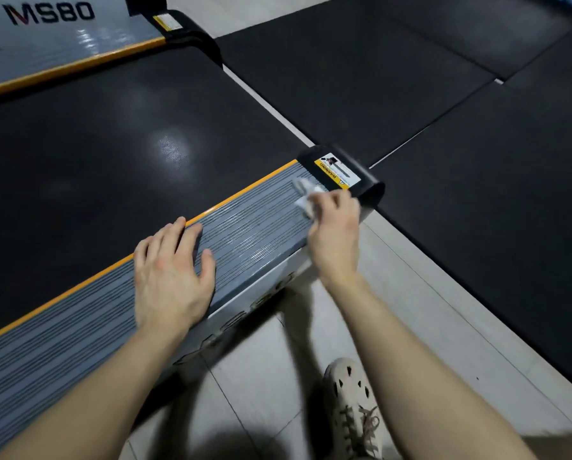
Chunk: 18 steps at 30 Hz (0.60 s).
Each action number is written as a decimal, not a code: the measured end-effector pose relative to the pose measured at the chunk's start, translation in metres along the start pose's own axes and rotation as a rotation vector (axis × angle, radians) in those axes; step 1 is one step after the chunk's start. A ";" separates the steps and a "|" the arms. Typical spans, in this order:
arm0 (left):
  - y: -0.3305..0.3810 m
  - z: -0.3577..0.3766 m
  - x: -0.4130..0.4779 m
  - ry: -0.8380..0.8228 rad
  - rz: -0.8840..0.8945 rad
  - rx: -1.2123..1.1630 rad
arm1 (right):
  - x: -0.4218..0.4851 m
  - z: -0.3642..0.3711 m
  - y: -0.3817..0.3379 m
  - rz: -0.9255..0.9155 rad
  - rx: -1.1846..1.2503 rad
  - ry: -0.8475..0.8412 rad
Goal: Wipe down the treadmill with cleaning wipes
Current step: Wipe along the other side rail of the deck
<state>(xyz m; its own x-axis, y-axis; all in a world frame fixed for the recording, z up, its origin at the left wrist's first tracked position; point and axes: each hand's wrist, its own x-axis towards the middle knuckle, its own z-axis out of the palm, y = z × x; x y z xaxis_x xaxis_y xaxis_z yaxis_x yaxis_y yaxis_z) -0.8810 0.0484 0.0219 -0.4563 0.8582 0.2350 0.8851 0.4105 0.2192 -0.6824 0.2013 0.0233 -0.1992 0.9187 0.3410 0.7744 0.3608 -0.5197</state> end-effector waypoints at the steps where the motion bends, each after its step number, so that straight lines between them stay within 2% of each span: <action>1: 0.000 0.002 0.001 0.003 -0.001 -0.003 | 0.019 -0.004 0.012 0.130 -0.026 0.038; 3: 0.001 0.004 0.000 -0.006 -0.004 -0.009 | 0.018 -0.003 0.004 0.219 -0.037 0.017; 4: 0.000 0.004 -0.001 -0.011 -0.003 -0.010 | 0.000 0.002 -0.017 0.156 -0.005 -0.032; 6: -0.002 0.003 0.000 -0.012 0.022 -0.010 | -0.057 0.005 -0.064 -0.134 0.106 -0.240; 8: -0.003 0.002 0.002 -0.012 0.040 -0.022 | -0.084 0.005 -0.077 -0.397 0.136 -0.411; 9: -0.002 0.002 0.002 -0.007 0.035 -0.036 | -0.069 0.004 -0.070 -0.407 0.127 -0.375; 10: -0.002 0.001 0.002 -0.005 0.024 -0.049 | -0.045 0.005 -0.053 -0.315 0.079 -0.297; 13: 0.000 0.000 0.001 -0.017 -0.020 -0.143 | 0.028 -0.011 -0.008 0.125 -0.103 -0.143; 14: 0.000 -0.004 0.000 -0.023 -0.043 -0.223 | 0.033 -0.012 -0.006 0.170 -0.114 -0.133; 16: -0.006 -0.017 -0.007 -0.021 -0.106 -0.405 | -0.001 -0.001 -0.048 0.050 -0.101 -0.166; 18: -0.023 -0.037 -0.017 0.028 -0.088 -0.426 | -0.064 0.021 -0.109 -0.185 0.035 -0.272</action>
<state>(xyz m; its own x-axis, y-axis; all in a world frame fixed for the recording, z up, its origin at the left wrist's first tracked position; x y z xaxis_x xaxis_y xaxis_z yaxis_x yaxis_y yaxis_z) -0.8971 0.0127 0.0480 -0.5361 0.8144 0.2222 0.7284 0.3133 0.6093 -0.7668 0.1061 0.0418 -0.4915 0.8445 0.2128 0.6899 0.5267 -0.4966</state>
